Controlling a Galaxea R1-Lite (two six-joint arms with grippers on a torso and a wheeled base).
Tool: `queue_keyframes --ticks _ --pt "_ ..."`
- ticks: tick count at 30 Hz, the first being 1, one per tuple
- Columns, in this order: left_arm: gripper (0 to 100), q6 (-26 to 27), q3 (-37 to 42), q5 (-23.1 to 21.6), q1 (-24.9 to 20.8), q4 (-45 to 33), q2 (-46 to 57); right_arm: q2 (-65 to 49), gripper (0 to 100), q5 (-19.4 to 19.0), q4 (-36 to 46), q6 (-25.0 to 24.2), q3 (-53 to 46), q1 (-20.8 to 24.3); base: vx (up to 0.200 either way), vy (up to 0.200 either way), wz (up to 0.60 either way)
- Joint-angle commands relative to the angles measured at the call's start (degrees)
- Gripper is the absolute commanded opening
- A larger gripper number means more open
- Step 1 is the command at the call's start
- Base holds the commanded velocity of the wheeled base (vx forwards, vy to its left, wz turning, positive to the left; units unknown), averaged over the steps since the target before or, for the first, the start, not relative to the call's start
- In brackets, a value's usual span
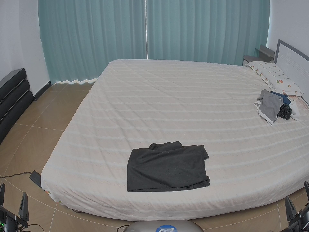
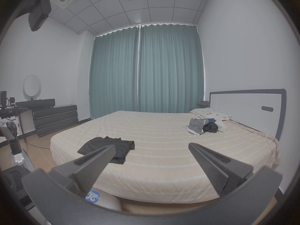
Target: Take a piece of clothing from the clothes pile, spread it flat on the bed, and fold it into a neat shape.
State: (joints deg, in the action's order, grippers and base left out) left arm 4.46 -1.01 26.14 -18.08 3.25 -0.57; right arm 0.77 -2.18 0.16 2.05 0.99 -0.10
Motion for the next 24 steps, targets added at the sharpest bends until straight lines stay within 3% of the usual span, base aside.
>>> queue_keyframes --ticks 1,3,9,18,20,24 --pt "100 3.18 0.92 -2.67 -1.08 0.00 0.57 -0.68 100 -0.02 -0.16 0.24 -0.99 0.10 0.000 0.000 0.00" --pt "100 2.39 0.84 -4.95 -0.38 -0.09 0.57 -0.68 100 -0.02 -0.16 0.33 -0.99 0.10 0.000 0.000 0.00" --pt "100 2.57 0.84 -3.55 0.15 -0.18 0.57 -0.68 100 0.07 -0.16 -0.47 -0.99 0.10 0.000 0.000 0.00" --pt "100 5.12 -1.98 4.80 1.73 -2.02 -2.77 -0.68 100 0.16 -0.16 -1.17 -0.99 0.10 0.000 0.000 0.00" --pt "100 5.12 -4.53 5.15 4.46 -2.64 -5.40 -0.68 100 0.25 -0.16 -0.99 -0.99 0.10 0.000 0.000 0.00" --pt "100 5.82 -4.26 4.45 14.21 -3.08 -6.46 -0.68 100 0.25 -0.16 -0.99 -0.99 0.10 0.000 0.000 0.00"
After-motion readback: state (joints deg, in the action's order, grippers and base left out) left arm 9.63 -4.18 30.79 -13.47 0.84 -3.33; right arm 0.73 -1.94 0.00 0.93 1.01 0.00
